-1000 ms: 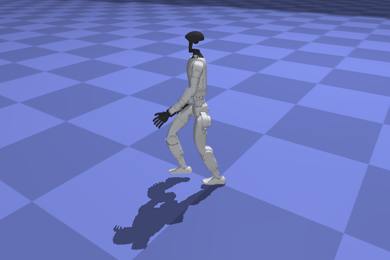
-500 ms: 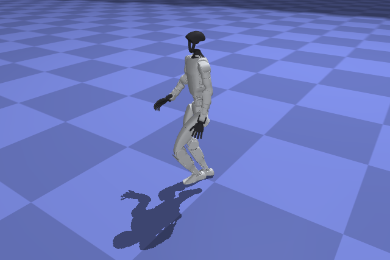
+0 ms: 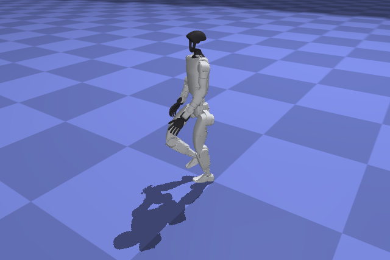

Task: Walk

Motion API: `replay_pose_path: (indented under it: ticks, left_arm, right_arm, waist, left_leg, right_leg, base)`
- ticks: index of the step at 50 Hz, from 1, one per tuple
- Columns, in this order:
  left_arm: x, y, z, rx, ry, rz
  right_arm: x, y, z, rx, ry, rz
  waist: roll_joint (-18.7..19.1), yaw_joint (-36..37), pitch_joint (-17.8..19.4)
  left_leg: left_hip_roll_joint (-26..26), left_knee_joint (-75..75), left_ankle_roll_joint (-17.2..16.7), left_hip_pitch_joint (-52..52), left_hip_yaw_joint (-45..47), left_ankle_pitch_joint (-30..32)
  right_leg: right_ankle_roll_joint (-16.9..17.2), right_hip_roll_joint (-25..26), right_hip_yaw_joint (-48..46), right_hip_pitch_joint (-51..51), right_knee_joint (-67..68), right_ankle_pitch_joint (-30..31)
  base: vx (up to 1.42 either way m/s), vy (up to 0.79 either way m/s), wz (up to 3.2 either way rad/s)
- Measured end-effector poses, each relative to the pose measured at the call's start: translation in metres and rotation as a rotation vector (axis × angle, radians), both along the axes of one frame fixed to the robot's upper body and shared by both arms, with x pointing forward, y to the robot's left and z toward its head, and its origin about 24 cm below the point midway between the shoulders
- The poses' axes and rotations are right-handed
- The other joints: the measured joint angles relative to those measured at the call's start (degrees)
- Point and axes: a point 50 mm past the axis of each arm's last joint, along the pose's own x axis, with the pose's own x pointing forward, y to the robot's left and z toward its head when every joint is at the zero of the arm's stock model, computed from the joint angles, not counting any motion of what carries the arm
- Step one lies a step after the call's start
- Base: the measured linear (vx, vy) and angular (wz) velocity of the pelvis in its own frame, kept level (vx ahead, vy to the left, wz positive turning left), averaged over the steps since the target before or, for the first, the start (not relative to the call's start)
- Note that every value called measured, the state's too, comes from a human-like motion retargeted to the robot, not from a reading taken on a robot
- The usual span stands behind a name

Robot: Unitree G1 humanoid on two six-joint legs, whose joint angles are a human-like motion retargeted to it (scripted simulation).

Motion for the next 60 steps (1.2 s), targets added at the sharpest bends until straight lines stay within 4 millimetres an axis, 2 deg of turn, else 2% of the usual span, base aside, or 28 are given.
replay_pose_path:
  ticks: [2,5,10,12,15,18,20,23,27,32,36,40,42,45,47,50,52,55,60]
  left_arm:
    - [0.016,0.000,0.010,-0.012,-0.053,0.012]
    - [0.026,-0.002,0.018,-0.033,-0.100,0.012]
    - [0.021,-0.004,0.016,-0.045,-0.101,-0.015]
    - [0.008,-0.004,0.007,-0.047,-0.053,-0.022]
    - [-0.023,-0.003,-0.011,-0.045,0.063,-0.021]
    - [-0.063,-0.001,-0.029,-0.034,0.211,-0.022]
    - [-0.087,0.001,-0.038,-0.020,0.297,-0.027]
    - [-0.109,0.007,-0.044,0.001,0.377,-0.034]
    - [-0.126,0.015,-0.045,0.004,0.414,-0.007]
    - [-0.134,0.020,-0.045,-0.024,0.403,0.069]
    - [-0.131,0.020,-0.044,-0.042,0.379,0.112]
    - [-0.129,0.016,-0.044,-0.047,0.363,0.121]
    - [-0.123,0.014,-0.043,-0.045,0.343,0.114]
    - [-0.103,0.012,-0.039,-0.038,0.287,0.085]
    - [-0.086,0.011,-0.034,-0.028,0.235,0.059]
    - [-0.055,0.010,-0.023,-0.015,0.147,0.030]
    - [-0.042,0.008,-0.018,-0.014,0.105,0.026]
    - [-0.019,0.008,-0.007,-0.020,0.035,0.034]
    - [-0.001,0.005,0.004,-0.045,-0.035,0.031]
  right_arm:
    - [0.003,-0.004,0.001,-0.005,-0.010,-0.024]
    - [0.001,-0.007,0.002,-0.014,-0.014,-0.059]
    - [-0.007,-0.010,0.001,-0.037,-0.009,-0.087]
    - [-0.005,-0.012,0.002,-0.052,-0.021,-0.087]
    - [-0.001,-0.013,0.004,-0.078,-0.046,-0.084]
    - [0.010,-0.013,0.008,-0.102,-0.089,-0.064]
    - [0.021,-0.012,0.013,-0.120,-0.129,-0.032]
    - [0.042,-0.011,0.022,-0.145,-0.194,0.030]
    - [0.066,-0.008,0.033,-0.156,-0.271,0.090]
    - [0.083,-0.004,0.043,-0.140,-0.340,0.115]
    - [0.083,-0.003,0.043,-0.129,-0.337,0.137]
    - [0.064,0.001,0.030,-0.105,-0.258,0.144]
    - [0.049,0.002,0.022,-0.092,-0.197,0.129]
    - [0.031,0.002,0.012,-0.070,-0.114,0.101]
    - [0.022,0.002,0.007,-0.065,-0.071,0.090]
    - [0.014,0.000,0.004,-0.068,-0.030,0.076]
    - [0.004,-0.001,0.001,-0.070,-0.002,0.065]
    - [-0.001,-0.005,0.000,-0.073,0.015,0.042]
    - [-0.006,-0.010,0.000,-0.083,0.029,0.005]
  waist:
    - [2.01,-0.36,0.61]
    - [3.16,-0.85,1.05]
    - [3.32,-0.51,0.65]
    - [3.90,0.19,0.52]
    - [5.27,1.49,0.40]
    - [7.96,3.43,-0.04]
    - [8.63,4.95,-0.56]
    - [7.96,7.21,-1.21]
    - [5.99,9.58,-1.59]
    - [3.92,10.77,-1.56]
    - [2.09,10.02,-2.26]
    - [0.38,8.69,-3.52]
    - [-1.27,7.51,-3.77]
    - [-3.67,5.25,-3.49]
    - [-4.02,3.83,-3.14]
    - [-2.81,2.49,-2.34]
    - [-2.20,1.34,-2.06]
    - [-0.22,0.42,-1.42]
    - [1.95,-0.25,-1.13]
  left_leg:
    - [1.78,-3.70,-0.58,3.70,-0.92,0.33]
    - [3.08,-4.78,-1.43,7.35,-1.71,-0.35]
    - [4.34,1.30,-2.87,10.31,-2.40,-3.26]
    - [5.69,6.92,-3.77,10.46,-2.74,-4.24]
    - [8.75,20.22,-5.83,8.38,-2.62,-3.42]
    - [14.44,40.83,-8.55,0.67,-1.83,2.56]
    - [17.90,53.07,-8.52,-5.85,-0.57,6.68]
    - [21.13,64.98,-5.76,-16.39,0.95,6.54]
    - [21.41,66.39,-2.92,-27.87,2.87,2.20]
    - [17.60,46.14,-2.86,-33.07,5.74,-0.73]
    - [11.59,23.07,-4.19,-30.11,6.54,0.33]
    - [7.25,17.87,-2.86,-26.41,6.66,1.35]
    - [4.32,16.95,-1.29,-23.69,6.79,1.30]
    - [-0.07,13.07,1.12,-18.50,6.71,0.89]
    - [-1.36,10.34,1.88,-14.96,6.11,0.34]
    - [-1.15,4.26,1.81,-8.68,4.92,0.08]
    - [-0.97,2.67,1.30,-5.48,4.38,-0.80]
    - [0.46,-1.98,0.26,-0.22,3.22,-0.84]
    - [2.80,-5.25,-1.51,5.91,2.17,-1.44]
  right_leg:
    - [0.00,1.98,-1.47,-2.64,-6.27,-0.80]
    - [1.18,4.54,-2.16,-4.35,-17.09,-1.52]
    - [2.06,8.79,-0.73,-2.17,-29.58,-2.71]
    - [1.08,10.59,-1.03,0.41,-30.62,-2.70]
    - [-0.93,13.69,-1.94,4.96,-31.19,-3.04]
    - [-3.73,18.12,-3.86,9.15,-33.60,-4.54]
    - [-5.20,19.90,-4.29,11.29,-35.63,-5.99]
    - [-5.85,20.98,-3.88,14.78,-40.63,-7.10]
    - [-4.70,20.95,-2.93,20.04,-47.60,-6.85]
    - [-1.96,19.27,-2.25,26.61,-52.52,-6.19]
    - [0.17,15.88,-2.41,30.19,-51.58,-6.55]
    - [2.56,12.39,-1.56,30.90,-42.23,-7.06]
    - [4.85,9.53,-0.90,29.67,-33.49,-3.71]
    - [7.52,4.23,0.19,23.74,-16.24,5.30]
    - [6.47,1.61,0.66,18.60,-7.60,7.72]
    - [2.75,-0.56,0.64,10.42,-0.51,5.15]
    - [0.63,-1.74,0.04,5.99,-0.06,0.90]
    - [-1.12,-0.90,-1.77,0.28,-5.68,-3.19]
    - [0.28,3.81,-3.27,-3.60,-24.07,-5.50]
  base:
    - [0.01,-0.01,0.29]
    - [0.00,-0.02,0.33]
    - [-0.01,-0.03,0.29]
    - [0.00,-0.03,0.20]
    - [-0.01,-0.05,0.21]
    - [-0.03,-0.05,0.22]
    - [-0.04,-0.05,0.29]
    - [-0.04,-0.05,0.35]
    - [-0.04,-0.03,0.30]
    - [-0.02,0.01,0.26]
    - [0.00,0.03,0.43]
    - [0.01,0.04,0.52]
    - [0.02,0.04,0.63]
    - [0.00,0.05,0.56]
    - [0.00,0.05,0.43]
    - [0.00,0.05,0.23]
    - [-0.01,0.02,0.24]
    - [0.00,0.00,0.26]
    - [0.00,-0.02,0.31]
